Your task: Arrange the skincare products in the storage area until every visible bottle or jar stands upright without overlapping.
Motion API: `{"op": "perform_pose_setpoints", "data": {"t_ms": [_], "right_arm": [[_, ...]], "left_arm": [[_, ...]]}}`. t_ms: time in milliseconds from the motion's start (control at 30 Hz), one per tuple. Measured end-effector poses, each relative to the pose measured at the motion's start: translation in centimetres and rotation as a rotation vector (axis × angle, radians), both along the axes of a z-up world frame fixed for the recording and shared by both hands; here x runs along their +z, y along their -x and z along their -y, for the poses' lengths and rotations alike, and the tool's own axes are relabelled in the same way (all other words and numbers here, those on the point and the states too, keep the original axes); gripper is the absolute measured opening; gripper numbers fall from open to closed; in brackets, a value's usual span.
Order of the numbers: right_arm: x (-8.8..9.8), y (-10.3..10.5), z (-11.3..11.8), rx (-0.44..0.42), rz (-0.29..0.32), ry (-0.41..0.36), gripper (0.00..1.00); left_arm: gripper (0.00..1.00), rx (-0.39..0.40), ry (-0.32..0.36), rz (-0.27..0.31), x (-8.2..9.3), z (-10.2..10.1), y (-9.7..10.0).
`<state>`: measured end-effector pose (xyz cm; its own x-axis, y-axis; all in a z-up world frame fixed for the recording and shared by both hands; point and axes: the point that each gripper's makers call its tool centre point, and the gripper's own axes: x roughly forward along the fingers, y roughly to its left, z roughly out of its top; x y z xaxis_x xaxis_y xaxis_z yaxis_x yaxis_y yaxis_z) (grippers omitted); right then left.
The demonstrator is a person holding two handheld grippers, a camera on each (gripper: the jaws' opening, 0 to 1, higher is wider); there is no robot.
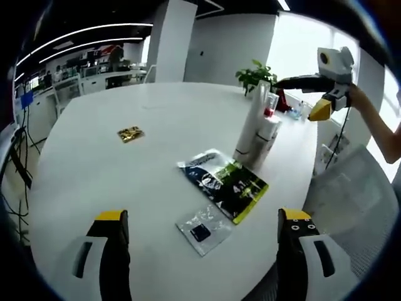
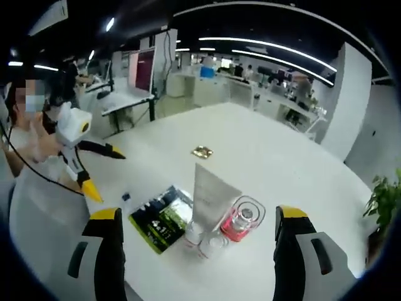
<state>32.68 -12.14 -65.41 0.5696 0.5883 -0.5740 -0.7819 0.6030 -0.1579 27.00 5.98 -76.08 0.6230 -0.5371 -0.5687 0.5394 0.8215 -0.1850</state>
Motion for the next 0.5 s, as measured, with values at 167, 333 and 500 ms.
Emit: {"op": "perform_pose_setpoints", "data": {"t_ms": [167,333,500], "right_arm": [[0.9,-0.7,-2.2,0.059,0.02,0.0,1.0],[1.1,-0.9,-4.5,0.123,0.023,0.013,1.0],[1.3,-1.5,-6.8,0.158,0.025,0.006,1.0]], "left_arm": [[0.92,0.0,-0.004,0.003,0.1,-0.3,-0.4],[0.92,0.014,-0.003,0.009,0.2,-0.9,-0.8],[0.92,0.025,-0.011,0.006,-0.1,-2.0,-1.2]]}}
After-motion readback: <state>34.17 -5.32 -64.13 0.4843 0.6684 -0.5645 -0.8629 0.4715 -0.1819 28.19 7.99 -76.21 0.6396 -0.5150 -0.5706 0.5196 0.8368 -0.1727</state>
